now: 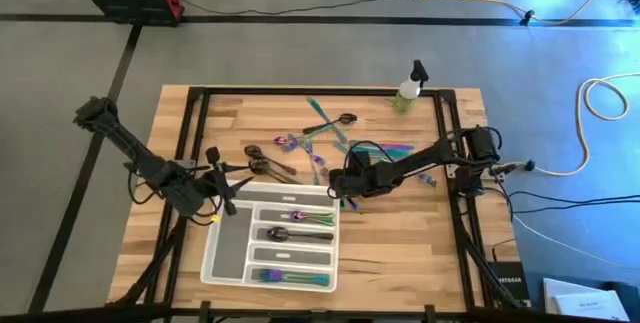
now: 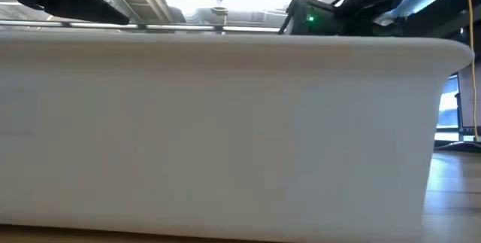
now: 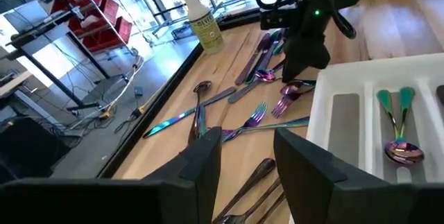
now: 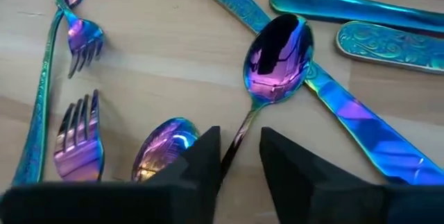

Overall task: Sort silverware
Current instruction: Put the blue spoon into the white silverware tray

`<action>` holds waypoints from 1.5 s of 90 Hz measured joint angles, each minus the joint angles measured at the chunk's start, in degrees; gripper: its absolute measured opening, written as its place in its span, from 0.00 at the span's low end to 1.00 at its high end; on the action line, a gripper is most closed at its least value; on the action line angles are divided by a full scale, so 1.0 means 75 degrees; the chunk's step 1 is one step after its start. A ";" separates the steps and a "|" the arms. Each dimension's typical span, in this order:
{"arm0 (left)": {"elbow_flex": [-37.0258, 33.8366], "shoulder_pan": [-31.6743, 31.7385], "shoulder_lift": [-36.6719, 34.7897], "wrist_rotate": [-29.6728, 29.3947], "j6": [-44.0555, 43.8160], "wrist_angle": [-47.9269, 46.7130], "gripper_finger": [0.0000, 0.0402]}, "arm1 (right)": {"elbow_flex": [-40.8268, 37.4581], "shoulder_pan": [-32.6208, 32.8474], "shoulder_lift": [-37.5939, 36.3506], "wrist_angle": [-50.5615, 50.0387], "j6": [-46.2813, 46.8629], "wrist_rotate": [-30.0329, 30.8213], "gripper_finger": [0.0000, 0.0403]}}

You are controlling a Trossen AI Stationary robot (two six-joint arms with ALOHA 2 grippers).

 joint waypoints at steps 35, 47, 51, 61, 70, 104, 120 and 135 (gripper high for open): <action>0.0000 0.0000 0.0000 0.0000 0.0000 -0.0003 0.30 | 0.0139 -0.0009 0.0025 -0.0427 -0.0397 0.0143 0.02; 0.0000 0.0000 0.0000 0.0000 0.0000 -0.0006 0.30 | 0.0547 0.0045 0.0035 -0.1225 -0.0762 0.0193 0.00; 0.0000 0.0000 0.0000 0.0000 0.0000 -0.0009 0.30 | 0.0714 0.0084 0.0035 -0.1470 -0.0844 0.0245 0.01; 0.0000 0.0000 0.0000 0.0000 -0.0038 -0.0063 0.30 | 0.1088 0.0148 0.0035 -0.2027 -0.1041 0.0384 0.00; 0.0000 0.0000 0.0000 0.0003 -0.0138 -0.0136 0.30 | 0.1435 0.0189 0.0035 -0.2409 -0.1167 0.0447 0.00; 0.0000 0.0000 0.0000 0.0003 -0.0149 -0.0152 0.30 | 0.3306 0.0470 0.0032 -0.3552 -0.2304 0.1047 0.00; 0.0000 0.0000 0.0000 0.0003 -0.0149 -0.0154 0.30 | 0.3879 0.0865 0.0017 -0.2668 -0.3996 0.0509 0.00; 0.0000 0.0000 0.0000 0.0002 -0.0188 -0.0152 0.30 | 0.3969 0.1217 0.0015 -0.1692 -0.5796 -0.0554 0.00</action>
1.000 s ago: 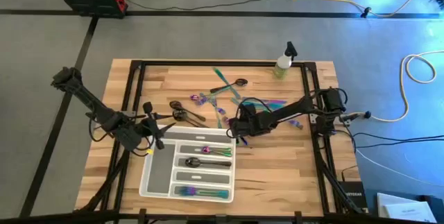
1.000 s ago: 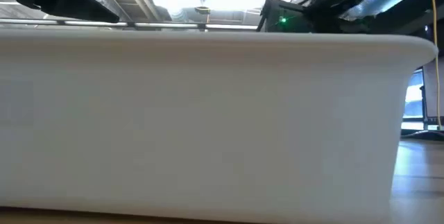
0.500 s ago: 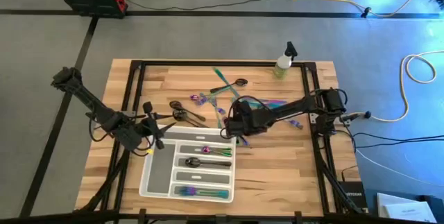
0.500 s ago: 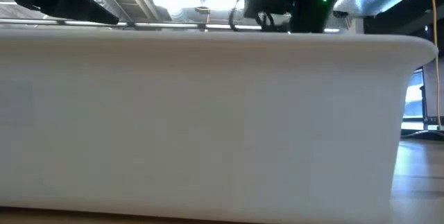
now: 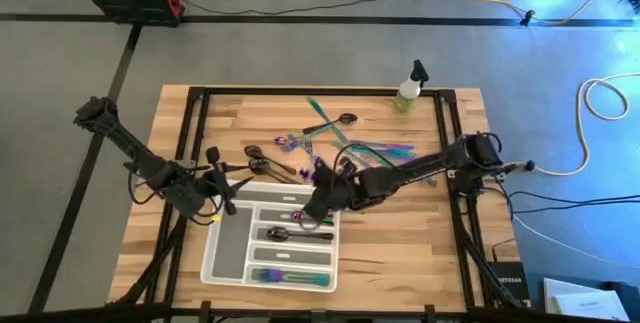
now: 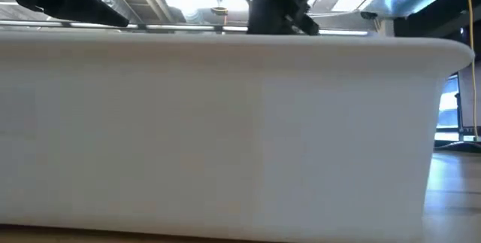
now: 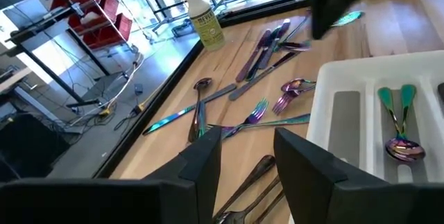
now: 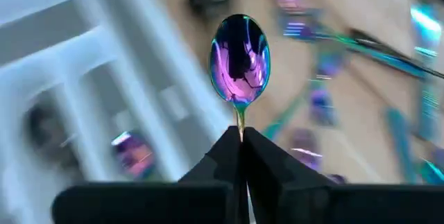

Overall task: Sort silverware
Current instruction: Put the blue spoon into the white silverware tray

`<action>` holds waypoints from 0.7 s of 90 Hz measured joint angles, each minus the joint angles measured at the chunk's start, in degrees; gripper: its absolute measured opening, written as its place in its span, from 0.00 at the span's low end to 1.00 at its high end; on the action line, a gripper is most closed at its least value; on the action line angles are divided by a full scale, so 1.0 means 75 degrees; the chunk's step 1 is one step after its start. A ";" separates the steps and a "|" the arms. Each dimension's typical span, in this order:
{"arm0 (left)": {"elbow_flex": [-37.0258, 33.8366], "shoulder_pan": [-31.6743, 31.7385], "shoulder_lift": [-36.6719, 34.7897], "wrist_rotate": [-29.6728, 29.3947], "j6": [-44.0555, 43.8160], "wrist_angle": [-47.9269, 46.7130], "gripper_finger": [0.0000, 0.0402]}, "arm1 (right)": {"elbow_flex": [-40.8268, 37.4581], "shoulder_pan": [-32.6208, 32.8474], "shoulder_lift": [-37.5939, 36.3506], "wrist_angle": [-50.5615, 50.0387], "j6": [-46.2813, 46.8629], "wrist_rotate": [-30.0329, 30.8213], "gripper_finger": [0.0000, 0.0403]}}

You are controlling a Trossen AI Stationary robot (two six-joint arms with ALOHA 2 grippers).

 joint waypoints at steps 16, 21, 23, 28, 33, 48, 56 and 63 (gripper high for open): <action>0.0000 0.0000 0.0000 -0.0002 -0.0007 -0.0003 0.30 | -0.0003 0.0233 0.0127 0.0472 -0.1491 -0.0926 0.00; 0.0000 0.0000 0.0000 -0.0002 -0.0007 0.0003 0.30 | -0.0005 0.0257 0.0196 0.0573 -0.2086 -0.1190 0.00; 0.0000 0.0002 0.0000 -0.0001 -0.0007 0.0000 0.30 | -0.0011 0.0288 0.0246 0.0563 -0.2284 -0.1290 0.00; 0.0000 0.0003 0.0000 -0.0002 -0.0010 0.0004 0.30 | -0.0012 0.0275 0.0364 0.0686 -0.2689 -0.1488 0.00; 0.0000 0.0003 0.0000 -0.0002 -0.0010 0.0000 0.30 | -0.0012 0.0275 0.0462 0.0732 -0.2999 -0.1589 0.00; 0.0000 0.0003 0.0000 -0.0002 -0.0010 0.0009 0.30 | -0.0012 0.0266 0.0833 0.0813 -0.3437 -0.1856 0.00; 0.0000 0.0003 0.0000 -0.0002 -0.0018 -0.0015 0.30 | -0.0012 0.0266 0.1057 0.1025 -0.3447 -0.2108 0.00; 0.0000 0.0003 0.0002 -0.0002 -0.0036 -0.0041 0.30 | -0.0012 0.0266 0.1262 0.1218 -0.3406 -0.2169 0.00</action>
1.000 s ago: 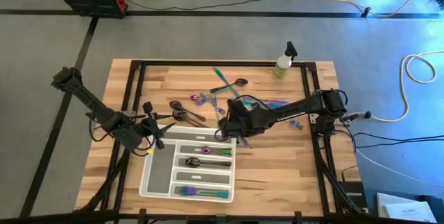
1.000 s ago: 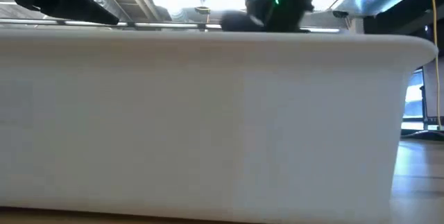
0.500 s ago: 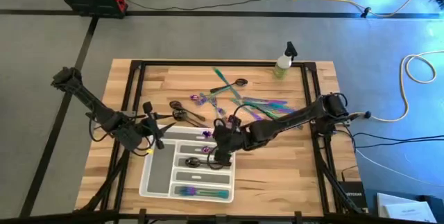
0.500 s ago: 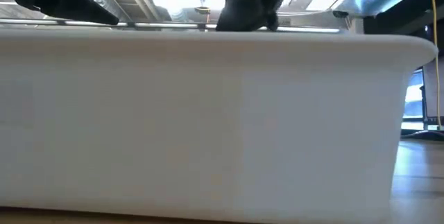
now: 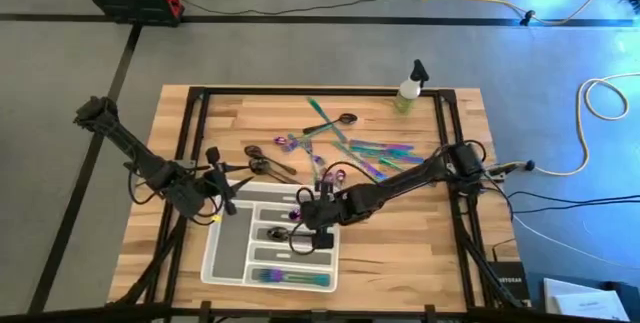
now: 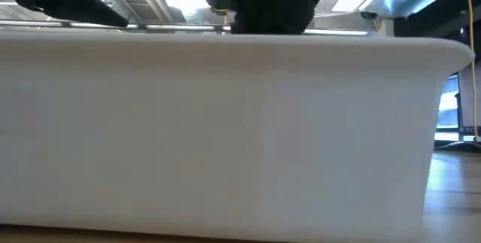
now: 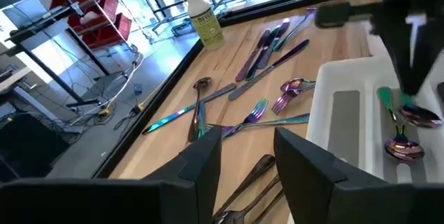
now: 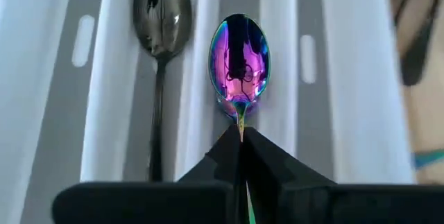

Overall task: Sort silverware
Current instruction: Put the blue spoon into the white silverware tray

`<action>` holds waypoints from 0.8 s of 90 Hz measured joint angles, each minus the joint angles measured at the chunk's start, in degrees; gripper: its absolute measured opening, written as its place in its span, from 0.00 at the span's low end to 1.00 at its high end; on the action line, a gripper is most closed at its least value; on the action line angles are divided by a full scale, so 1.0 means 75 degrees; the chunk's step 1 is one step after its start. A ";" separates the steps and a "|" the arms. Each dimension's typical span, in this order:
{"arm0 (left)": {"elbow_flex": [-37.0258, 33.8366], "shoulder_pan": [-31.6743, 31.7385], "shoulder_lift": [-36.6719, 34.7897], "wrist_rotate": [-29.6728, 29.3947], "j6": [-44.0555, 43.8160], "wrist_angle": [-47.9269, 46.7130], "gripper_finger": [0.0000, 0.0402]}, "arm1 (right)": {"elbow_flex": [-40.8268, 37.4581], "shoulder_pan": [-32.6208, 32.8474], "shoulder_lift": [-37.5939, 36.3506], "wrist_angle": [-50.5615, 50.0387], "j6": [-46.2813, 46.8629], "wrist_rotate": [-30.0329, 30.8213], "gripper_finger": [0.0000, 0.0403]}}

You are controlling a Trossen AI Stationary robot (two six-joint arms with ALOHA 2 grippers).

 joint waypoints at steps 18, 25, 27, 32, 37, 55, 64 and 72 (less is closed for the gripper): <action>0.0003 0.0000 -0.0002 0.0009 -0.0126 -0.0096 0.30 | 0.0000 0.0000 0.0233 0.0211 0.0009 -0.0034 0.00; 0.0003 0.0000 -0.0002 0.0010 -0.0150 -0.0133 0.30 | -0.0003 0.0000 0.0254 0.0173 0.0011 -0.0016 0.00; 0.0003 0.0000 -0.0002 0.0012 -0.0152 -0.0137 0.30 | -0.0003 0.0000 0.0257 0.0175 0.0012 -0.0011 0.00; 0.0003 0.0000 0.0001 0.0012 -0.0149 -0.0137 0.30 | -0.0003 0.0000 0.0257 0.0219 0.0016 0.0015 0.00; 0.0003 0.0000 -0.0002 0.0012 -0.0161 -0.0137 0.30 | -0.0003 -0.0015 0.0257 0.0277 0.0017 0.0022 0.00; 0.0001 0.0000 -0.0002 0.0017 -0.0173 -0.0137 0.30 | -0.0003 -0.0073 0.0257 0.0432 0.0061 0.0045 0.00; 0.0003 0.0000 -0.0002 0.0023 -0.0175 -0.0136 0.30 | -0.0003 -0.0073 0.0257 0.0409 0.0061 0.0029 0.00; 0.0003 0.0000 -0.0002 0.0023 -0.0175 -0.0134 0.30 | -0.0003 -0.0070 0.0257 0.0396 0.0069 -0.0029 0.00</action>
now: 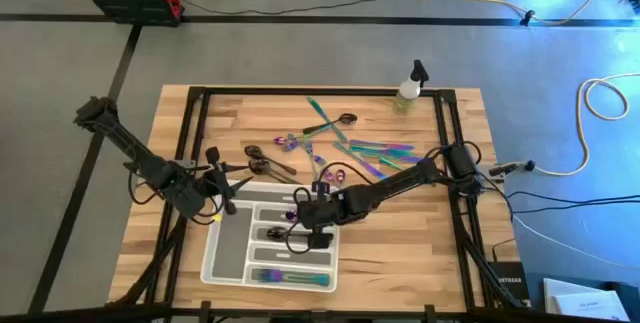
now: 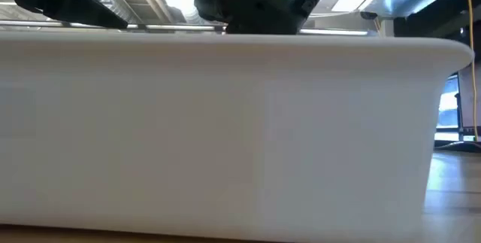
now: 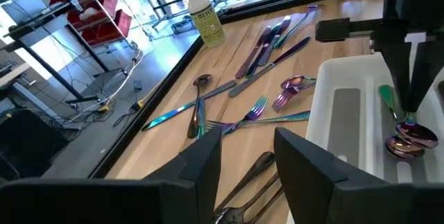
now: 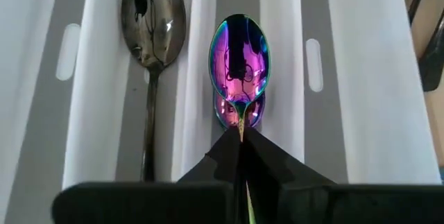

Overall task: Sort silverware
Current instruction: Put the blue spoon into the white silverware tray, then put the blue fork into the white silverware tray

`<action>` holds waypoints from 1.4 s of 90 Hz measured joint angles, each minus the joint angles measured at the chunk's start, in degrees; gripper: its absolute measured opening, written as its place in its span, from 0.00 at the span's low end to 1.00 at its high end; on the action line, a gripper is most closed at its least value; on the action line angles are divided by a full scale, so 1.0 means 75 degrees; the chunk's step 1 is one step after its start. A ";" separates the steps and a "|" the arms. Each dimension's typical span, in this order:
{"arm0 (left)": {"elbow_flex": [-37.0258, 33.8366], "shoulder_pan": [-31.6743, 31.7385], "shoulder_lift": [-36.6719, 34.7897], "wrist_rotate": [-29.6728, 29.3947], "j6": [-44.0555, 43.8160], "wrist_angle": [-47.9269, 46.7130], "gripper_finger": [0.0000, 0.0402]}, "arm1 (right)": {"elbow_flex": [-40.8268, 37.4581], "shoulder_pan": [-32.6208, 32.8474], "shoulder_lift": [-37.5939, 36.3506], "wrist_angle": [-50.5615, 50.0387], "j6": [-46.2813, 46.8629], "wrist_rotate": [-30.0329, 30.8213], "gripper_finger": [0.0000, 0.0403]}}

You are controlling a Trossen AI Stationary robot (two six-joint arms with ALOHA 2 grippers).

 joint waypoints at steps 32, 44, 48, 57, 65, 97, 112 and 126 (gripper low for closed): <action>-0.0003 0.0000 0.0003 0.0003 0.0000 0.0006 0.30 | 0.0000 -0.0085 0.0269 -0.0047 0.0133 -0.0014 0.00; 0.0000 0.0000 0.0002 0.0003 0.0000 0.0003 0.30 | 0.0000 -0.0087 0.0289 -0.0090 0.0153 -0.0013 0.00; 0.0000 0.0000 0.0002 0.0003 0.0000 0.0005 0.30 | 0.0000 -0.0085 0.0291 -0.0115 0.0155 -0.0014 0.00; 0.0000 0.0000 0.0000 0.0003 0.0000 0.0003 0.30 | 0.0000 -0.0085 0.0294 -0.0113 0.0159 -0.0014 0.00; 0.0000 0.0000 0.0000 0.0003 0.0000 0.0003 0.30 | 0.0000 -0.0085 0.0294 -0.0066 0.0279 -0.0014 0.00; 0.0000 0.0000 0.0000 0.0003 0.0000 0.0003 0.30 | 0.0000 -0.0085 0.0294 -0.0089 0.0472 -0.0011 0.10; 0.0000 0.0000 0.0000 0.0003 0.0000 0.0003 0.30 | 0.0000 -0.0084 0.0260 -0.0104 0.0540 0.0338 0.13; 0.0000 0.0000 0.0002 0.0000 0.0000 0.0000 0.30 | 0.0445 -0.0082 -0.0207 -0.0581 0.0166 0.0386 0.13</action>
